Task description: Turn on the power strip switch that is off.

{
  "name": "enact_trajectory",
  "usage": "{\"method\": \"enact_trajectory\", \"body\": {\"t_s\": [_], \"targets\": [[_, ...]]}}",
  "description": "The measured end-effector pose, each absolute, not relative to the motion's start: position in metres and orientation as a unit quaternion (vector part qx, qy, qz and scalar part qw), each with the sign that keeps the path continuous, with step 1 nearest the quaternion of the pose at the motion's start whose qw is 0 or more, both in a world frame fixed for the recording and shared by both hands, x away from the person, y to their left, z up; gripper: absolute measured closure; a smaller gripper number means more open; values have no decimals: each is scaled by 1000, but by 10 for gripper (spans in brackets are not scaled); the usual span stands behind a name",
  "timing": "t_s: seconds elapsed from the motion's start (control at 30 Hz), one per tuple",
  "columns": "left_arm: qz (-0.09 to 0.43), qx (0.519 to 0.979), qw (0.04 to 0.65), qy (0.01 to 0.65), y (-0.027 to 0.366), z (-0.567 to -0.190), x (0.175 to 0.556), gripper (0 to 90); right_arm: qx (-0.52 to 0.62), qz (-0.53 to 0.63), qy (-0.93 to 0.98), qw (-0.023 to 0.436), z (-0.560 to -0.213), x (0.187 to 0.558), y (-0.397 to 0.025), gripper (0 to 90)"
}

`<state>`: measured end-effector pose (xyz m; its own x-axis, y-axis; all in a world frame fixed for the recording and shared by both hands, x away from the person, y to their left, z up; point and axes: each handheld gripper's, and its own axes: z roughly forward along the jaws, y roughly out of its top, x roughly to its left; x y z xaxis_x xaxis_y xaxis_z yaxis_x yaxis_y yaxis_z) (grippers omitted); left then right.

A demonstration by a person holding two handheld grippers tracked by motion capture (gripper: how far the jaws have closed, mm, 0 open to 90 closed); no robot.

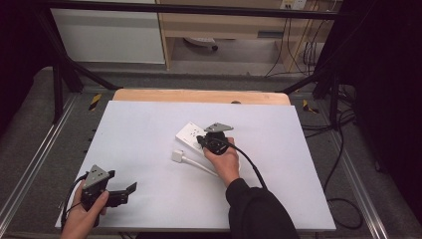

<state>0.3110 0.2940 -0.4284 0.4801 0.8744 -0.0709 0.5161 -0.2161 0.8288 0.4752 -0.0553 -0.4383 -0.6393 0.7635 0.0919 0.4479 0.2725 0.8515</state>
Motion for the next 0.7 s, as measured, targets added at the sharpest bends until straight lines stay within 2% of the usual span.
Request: {"method": "enact_trajectory", "body": {"t_s": [0.7], "targets": [[212,750,421,463,294,-428,311,73,392,447,787,167,-442,474,-51,900]]}}
